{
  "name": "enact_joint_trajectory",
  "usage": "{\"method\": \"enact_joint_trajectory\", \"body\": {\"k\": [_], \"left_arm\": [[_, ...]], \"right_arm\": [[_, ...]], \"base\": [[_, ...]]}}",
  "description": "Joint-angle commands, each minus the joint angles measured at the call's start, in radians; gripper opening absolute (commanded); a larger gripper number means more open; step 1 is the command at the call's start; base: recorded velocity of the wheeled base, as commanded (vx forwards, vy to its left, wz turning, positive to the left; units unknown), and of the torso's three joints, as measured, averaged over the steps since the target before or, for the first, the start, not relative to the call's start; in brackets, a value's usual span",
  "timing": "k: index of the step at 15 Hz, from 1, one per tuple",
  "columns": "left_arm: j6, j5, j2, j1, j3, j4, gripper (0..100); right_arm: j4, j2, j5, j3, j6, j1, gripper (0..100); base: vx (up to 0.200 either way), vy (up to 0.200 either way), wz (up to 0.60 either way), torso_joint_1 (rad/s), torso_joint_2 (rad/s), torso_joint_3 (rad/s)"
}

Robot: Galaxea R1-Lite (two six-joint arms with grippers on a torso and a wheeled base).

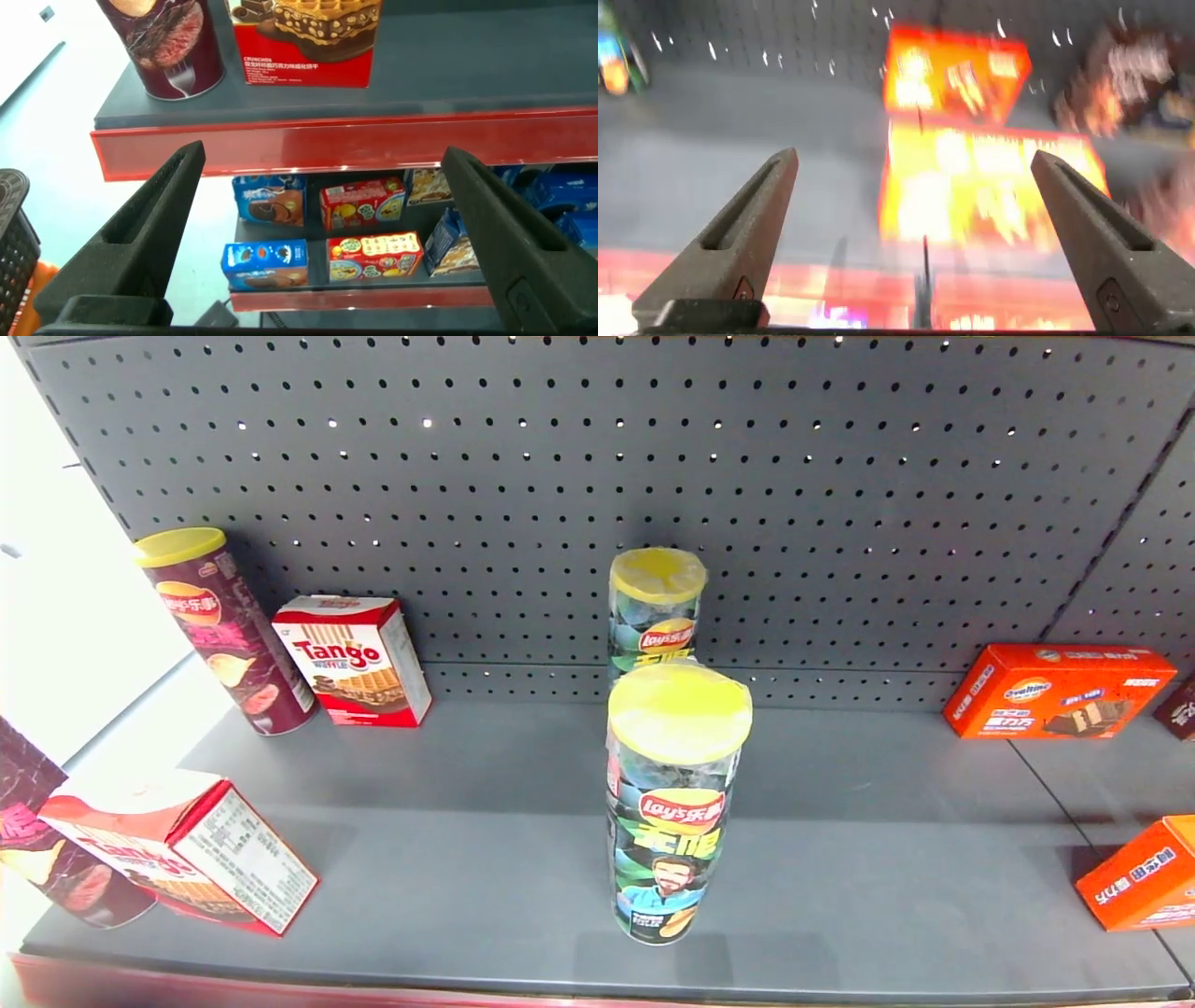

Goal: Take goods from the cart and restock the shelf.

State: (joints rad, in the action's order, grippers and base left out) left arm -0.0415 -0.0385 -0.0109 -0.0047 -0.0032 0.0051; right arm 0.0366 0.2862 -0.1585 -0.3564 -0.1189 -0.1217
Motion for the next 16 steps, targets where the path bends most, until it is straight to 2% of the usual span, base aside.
{"method": "enact_joint_trajectory", "body": {"k": [1,3,4,5,9,11,13,16], "left_arm": [[0.000,-0.001,-0.001,0.000,0.002,-0.002,100],[0.000,-0.001,-0.001,0.000,0.002,-0.002,100],[0.000,-0.001,-0.001,0.000,0.002,-0.002,100],[0.003,0.000,-0.001,0.000,0.002,-0.002,100],[-0.001,-0.001,-0.001,0.000,0.002,-0.002,100],[-0.001,-0.003,-0.001,0.000,0.002,-0.002,100],[0.000,-0.003,-0.001,0.000,0.002,-0.002,100],[0.003,-0.001,-0.001,0.000,0.002,-0.002,100]], "right_arm": [[-0.021,-0.191,-0.009,0.152,0.059,0.019,100],[-0.158,-0.191,-0.007,0.336,0.059,0.019,100],[-0.178,-0.191,0.002,0.356,0.058,0.019,100],[-0.093,-0.191,0.022,0.356,0.058,0.019,100],[-0.106,-0.191,0.128,0.356,0.064,0.014,100],[-0.021,-0.190,0.183,0.350,0.067,0.016,100],[-0.038,-0.191,0.155,0.356,0.120,0.016,100],[-0.038,-0.190,0.152,0.356,0.124,0.019,100]], "base": [[0.000,0.000,0.00,0.000,0.00,0.000],[0.000,0.000,0.00,0.000,0.00,0.000],[0.000,0.000,0.00,0.000,0.00,0.000],[0.000,0.000,0.00,0.000,0.00,0.000],[0.000,0.000,0.00,0.000,0.00,0.000],[0.000,0.000,0.00,0.000,0.00,0.000],[0.000,0.000,0.00,0.000,0.00,0.000],[0.000,0.000,0.00,0.000,0.00,0.000]]}}
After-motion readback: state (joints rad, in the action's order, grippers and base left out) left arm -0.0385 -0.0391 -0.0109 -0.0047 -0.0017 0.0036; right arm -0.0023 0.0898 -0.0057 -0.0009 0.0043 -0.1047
